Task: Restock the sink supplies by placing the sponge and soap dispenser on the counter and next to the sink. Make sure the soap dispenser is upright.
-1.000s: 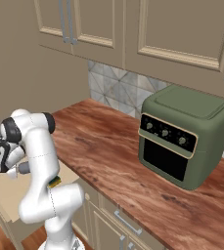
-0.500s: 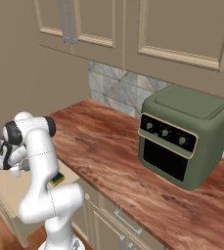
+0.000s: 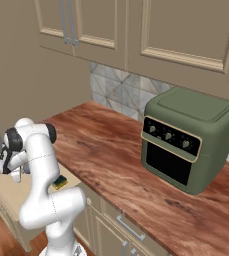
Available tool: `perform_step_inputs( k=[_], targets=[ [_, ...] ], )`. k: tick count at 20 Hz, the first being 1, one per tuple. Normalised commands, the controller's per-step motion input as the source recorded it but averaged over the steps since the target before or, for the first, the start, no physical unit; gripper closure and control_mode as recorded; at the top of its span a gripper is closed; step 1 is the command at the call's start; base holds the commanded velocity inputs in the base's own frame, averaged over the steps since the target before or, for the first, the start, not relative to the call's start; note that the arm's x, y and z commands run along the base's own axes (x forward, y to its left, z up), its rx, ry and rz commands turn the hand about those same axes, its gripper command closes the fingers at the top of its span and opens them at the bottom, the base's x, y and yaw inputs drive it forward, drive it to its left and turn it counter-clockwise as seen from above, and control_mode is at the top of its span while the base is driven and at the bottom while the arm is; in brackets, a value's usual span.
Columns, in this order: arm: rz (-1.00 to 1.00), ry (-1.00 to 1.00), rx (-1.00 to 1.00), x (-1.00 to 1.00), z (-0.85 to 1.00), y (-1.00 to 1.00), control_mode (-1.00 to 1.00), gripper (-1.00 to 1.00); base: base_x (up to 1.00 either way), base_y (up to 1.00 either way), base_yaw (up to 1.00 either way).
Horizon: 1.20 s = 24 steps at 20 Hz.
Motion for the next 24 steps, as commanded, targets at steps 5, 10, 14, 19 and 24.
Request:
perform_step_inputs(
  k=[5, 10, 14, 19, 24],
  targets=[
    [-0.09, 0.01, 0.00, 0.00, -0.21, 0.00, -1.00, 1.00, 0.00, 0.00, 0.00],
    [-0.05, -0.04, 0.00, -0.05, 0.16, -0.01, -1.00, 1.00, 0.00, 0.00, 0.00],
    [0.00, -0.17, 0.00, -0.65, 0.77, -0.11, -1.00, 1.00, 0.00, 0.00, 0.00],
    [-0.03, -0.19, 0.00, -0.75, 1.00, -0.06, -1.00, 1.00, 0.00, 0.00, 0.00],
    [-0.08, -0.06, 0.02, -0.91, 0.68, -0.01, -1.00, 1.00, 0.00, 0.00, 0.00]
  ],
)
